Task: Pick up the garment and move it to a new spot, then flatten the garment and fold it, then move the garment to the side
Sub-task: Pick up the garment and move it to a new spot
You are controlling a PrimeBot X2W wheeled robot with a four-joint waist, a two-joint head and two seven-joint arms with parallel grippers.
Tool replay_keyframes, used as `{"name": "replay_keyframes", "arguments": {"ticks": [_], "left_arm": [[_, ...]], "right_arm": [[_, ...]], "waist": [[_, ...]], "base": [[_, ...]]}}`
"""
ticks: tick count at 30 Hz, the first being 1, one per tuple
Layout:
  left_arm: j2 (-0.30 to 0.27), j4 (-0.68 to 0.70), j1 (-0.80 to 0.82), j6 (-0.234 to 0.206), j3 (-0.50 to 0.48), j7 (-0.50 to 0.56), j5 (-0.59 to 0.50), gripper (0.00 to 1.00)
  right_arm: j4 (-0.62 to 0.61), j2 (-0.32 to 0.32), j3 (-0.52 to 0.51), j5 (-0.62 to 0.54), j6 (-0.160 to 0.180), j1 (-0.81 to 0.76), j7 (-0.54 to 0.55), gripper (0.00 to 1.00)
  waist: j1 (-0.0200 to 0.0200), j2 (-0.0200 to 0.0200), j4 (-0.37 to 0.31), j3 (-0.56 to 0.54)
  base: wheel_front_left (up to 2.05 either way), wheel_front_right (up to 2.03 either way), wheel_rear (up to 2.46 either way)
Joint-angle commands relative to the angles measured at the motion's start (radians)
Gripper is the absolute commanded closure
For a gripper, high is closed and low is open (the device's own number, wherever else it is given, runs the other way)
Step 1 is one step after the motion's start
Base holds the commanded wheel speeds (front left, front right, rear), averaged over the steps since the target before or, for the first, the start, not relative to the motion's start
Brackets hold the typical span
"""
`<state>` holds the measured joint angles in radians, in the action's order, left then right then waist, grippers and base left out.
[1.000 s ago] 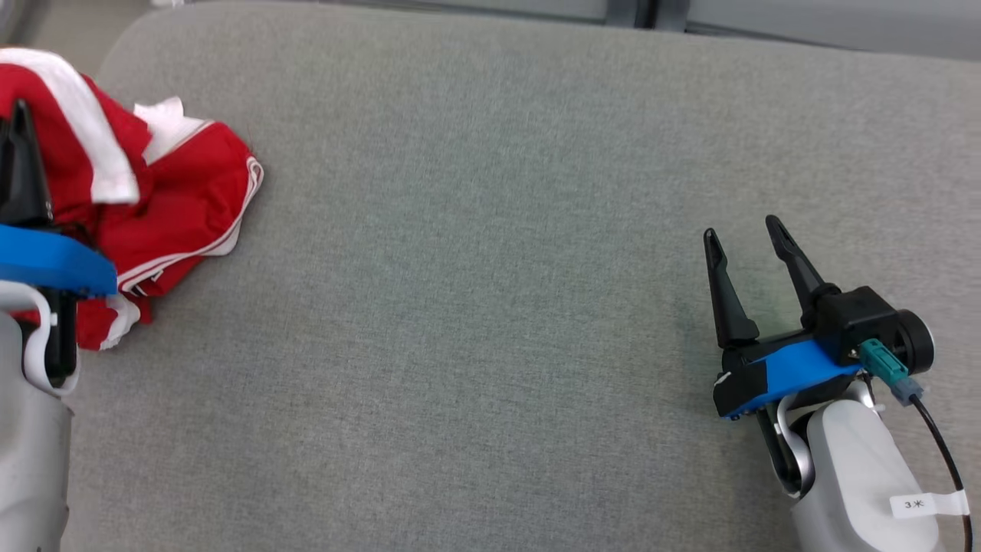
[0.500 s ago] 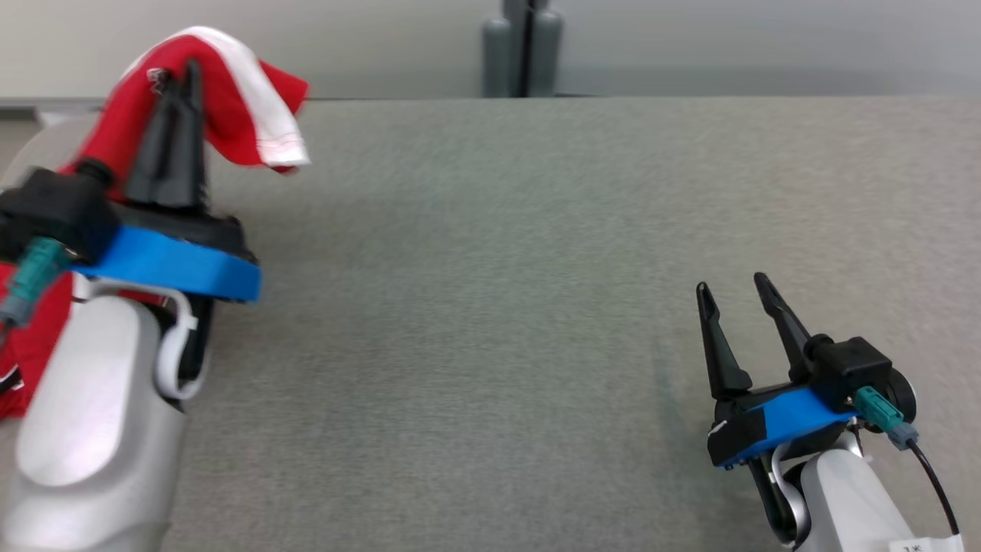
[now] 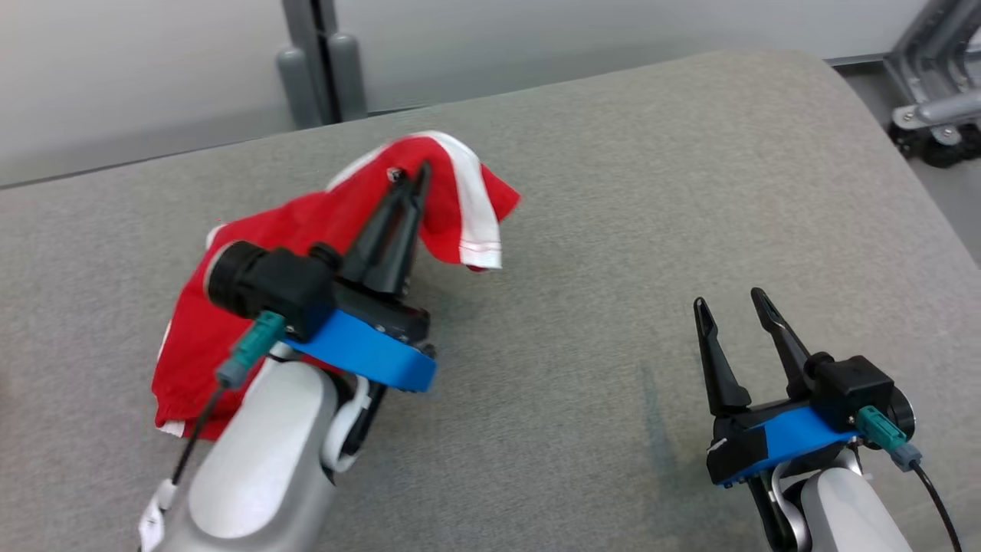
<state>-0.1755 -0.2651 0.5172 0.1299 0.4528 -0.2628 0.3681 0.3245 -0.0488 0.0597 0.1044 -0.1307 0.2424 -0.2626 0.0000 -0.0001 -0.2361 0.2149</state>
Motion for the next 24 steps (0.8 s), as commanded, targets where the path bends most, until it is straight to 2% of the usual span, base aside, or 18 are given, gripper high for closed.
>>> {"name": "replay_keyframes", "arguments": {"ticks": [1,6,7,8,9,15,24], "left_arm": [[0.007,0.006,-0.011,0.001,0.019,-0.003,-0.003,1.0],[0.028,-0.016,-0.037,0.001,0.09,-0.003,-0.016,1.0],[0.032,-0.028,-0.047,0.001,0.096,-0.003,-0.02,0.91],[0.034,-0.044,-0.057,0.001,0.097,-0.003,-0.022,0.49],[0.033,-0.064,-0.069,0.001,0.095,-0.003,-0.024,0.0],[0.018,-0.136,-0.131,0.001,0.033,-0.003,-0.042,0.0],[0.026,-0.178,-0.245,-0.011,-0.149,-0.003,-0.066,0.0]], "right_arm": [[-0.011,-0.003,0.005,0.006,0.0,-0.015,-0.003,0.0],[-0.021,-0.003,0.004,0.017,0.0,-0.026,-0.003,0.0],[-0.02,-0.003,0.002,0.019,0.0,-0.027,-0.003,0.0],[-0.019,-0.003,0.0,0.019,0.0,-0.028,-0.003,0.0],[-0.018,-0.003,0.001,0.021,0.0,-0.028,-0.003,0.0],[-0.008,-0.003,-0.009,0.021,0.0,-0.026,-0.003,0.0],[0.024,-0.003,-0.019,0.007,0.0,-0.035,-0.003,0.0]], "waist": [[0.0,0.0001,-0.025,-0.008],[0.0,0.0001,-0.046,-0.003],[0.0,0.0001,-0.045,-0.005],[0.0,0.0001,-0.042,-0.007],[0.0,0.0001,-0.038,-0.011],[0.0,0.0001,0.018,-0.037],[0.0,0.0001,0.119,-0.107]], "base": [[0.0,0.0,0.0],[0.0,0.0,0.0],[0.0,0.0,0.0],[0.0,0.0,0.0],[0.0,0.0,0.0],[0.0,0.0,0.0],[0.0,0.0,0.0]]}}
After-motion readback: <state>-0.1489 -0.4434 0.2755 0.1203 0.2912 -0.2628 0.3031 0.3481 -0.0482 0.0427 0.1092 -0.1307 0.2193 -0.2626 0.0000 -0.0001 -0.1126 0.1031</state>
